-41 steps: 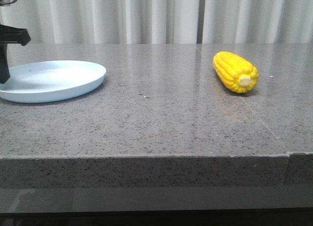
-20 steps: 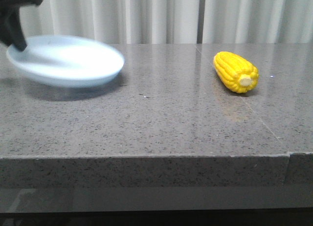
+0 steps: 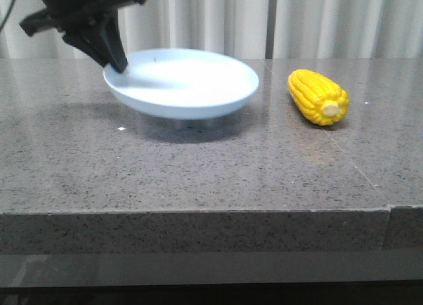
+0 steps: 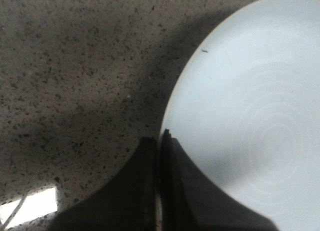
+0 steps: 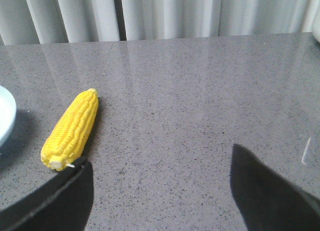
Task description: Place corn on plate with both arms
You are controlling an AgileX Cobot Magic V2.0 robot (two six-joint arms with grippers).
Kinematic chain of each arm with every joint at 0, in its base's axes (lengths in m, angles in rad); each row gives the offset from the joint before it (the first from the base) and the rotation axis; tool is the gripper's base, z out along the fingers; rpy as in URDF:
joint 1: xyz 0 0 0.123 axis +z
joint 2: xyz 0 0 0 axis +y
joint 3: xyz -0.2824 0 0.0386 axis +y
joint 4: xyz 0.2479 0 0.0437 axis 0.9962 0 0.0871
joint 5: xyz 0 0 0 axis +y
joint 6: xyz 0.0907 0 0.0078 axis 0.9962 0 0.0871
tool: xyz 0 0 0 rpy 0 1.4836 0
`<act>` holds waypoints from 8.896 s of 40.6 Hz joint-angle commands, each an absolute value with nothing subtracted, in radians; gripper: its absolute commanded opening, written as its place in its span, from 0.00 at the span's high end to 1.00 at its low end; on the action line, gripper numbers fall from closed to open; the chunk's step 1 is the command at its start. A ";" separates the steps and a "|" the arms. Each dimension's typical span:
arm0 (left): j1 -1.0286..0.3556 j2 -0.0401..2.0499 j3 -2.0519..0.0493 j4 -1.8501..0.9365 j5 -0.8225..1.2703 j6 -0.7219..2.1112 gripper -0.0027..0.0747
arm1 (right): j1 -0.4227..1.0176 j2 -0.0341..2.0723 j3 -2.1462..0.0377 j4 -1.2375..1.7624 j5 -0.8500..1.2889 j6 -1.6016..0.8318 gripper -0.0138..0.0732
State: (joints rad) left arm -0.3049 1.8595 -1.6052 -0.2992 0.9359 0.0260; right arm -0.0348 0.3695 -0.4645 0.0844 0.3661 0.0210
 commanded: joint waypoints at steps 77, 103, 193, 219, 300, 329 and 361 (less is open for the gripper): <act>-0.137 0.494 -0.545 0.103 0.359 -0.110 0.99 | -0.040 0.383 -0.499 0.083 0.281 0.016 0.16; -0.137 0.157 -0.391 0.112 0.304 -0.109 0.99 | -0.040 0.419 -0.537 0.087 0.292 0.016 0.16; -0.137 0.157 -0.391 0.112 0.304 -0.109 0.99 | 0.383 1.631 -1.482 0.367 0.646 0.096 0.75; -0.137 0.157 -0.391 0.112 0.304 -0.109 0.99 | 0.529 1.815 -1.541 0.393 0.579 0.267 0.74; -0.137 0.157 -0.391 0.112 0.304 -0.109 0.99 | 0.060 1.220 -1.248 0.066 0.904 0.126 0.98; -0.137 0.157 -0.391 0.112 0.304 -0.109 0.99 | 0.060 0.284 -0.427 -0.040 0.444 0.119 0.98; -0.137 0.157 -0.391 0.112 0.304 -0.109 0.99 | 0.060 0.182 -0.401 -0.040 0.445 0.119 0.98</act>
